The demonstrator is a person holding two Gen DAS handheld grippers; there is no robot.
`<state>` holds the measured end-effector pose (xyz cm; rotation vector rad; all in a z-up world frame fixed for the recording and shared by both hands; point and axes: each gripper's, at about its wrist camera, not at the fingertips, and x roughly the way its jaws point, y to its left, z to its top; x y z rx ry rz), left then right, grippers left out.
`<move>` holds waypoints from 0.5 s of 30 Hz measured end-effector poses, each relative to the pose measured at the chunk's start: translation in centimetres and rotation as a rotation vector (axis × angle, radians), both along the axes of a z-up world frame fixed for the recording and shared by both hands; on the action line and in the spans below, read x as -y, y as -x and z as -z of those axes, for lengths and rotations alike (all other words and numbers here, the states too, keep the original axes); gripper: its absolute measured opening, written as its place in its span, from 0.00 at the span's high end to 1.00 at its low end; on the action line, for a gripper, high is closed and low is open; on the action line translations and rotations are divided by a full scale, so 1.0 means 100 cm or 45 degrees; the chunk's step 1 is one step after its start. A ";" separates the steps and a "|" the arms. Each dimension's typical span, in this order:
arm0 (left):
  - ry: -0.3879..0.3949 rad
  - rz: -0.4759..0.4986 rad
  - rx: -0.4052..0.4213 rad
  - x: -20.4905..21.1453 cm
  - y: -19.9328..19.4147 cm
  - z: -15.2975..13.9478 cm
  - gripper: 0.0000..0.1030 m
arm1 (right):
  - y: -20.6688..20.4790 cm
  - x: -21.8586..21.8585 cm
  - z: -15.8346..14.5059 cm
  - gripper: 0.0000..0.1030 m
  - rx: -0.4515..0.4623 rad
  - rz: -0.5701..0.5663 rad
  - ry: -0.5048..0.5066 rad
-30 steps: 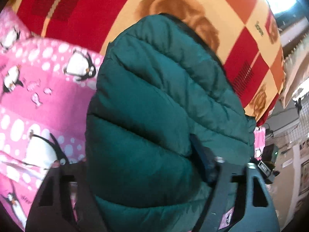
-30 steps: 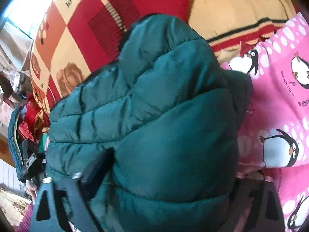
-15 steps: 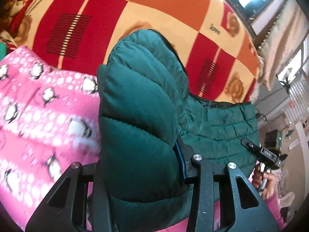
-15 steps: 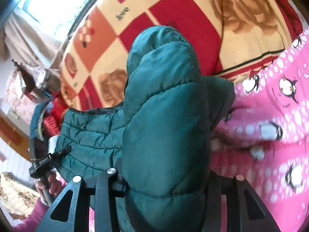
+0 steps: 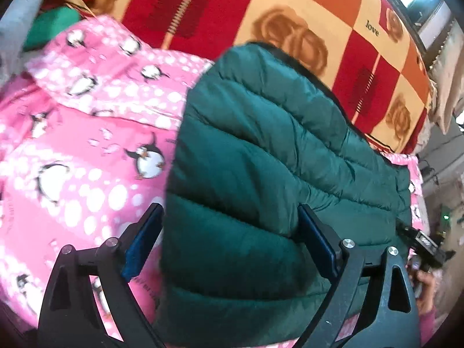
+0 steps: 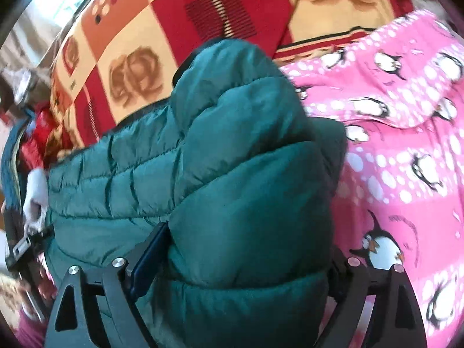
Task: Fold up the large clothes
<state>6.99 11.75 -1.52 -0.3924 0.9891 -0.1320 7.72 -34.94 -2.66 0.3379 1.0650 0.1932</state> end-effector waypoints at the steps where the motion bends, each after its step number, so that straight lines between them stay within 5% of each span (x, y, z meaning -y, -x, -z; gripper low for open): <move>1: -0.043 -0.009 0.033 0.000 0.007 -0.010 0.11 | 0.006 0.001 -0.008 0.14 0.005 0.027 0.018; 6: -0.252 -0.073 0.185 0.006 0.034 -0.046 0.11 | 0.039 0.001 -0.056 0.14 0.141 0.042 0.193; 15: -0.389 -0.076 0.274 0.038 0.060 -0.058 0.11 | 0.079 -0.054 -0.095 0.14 0.263 -0.033 0.179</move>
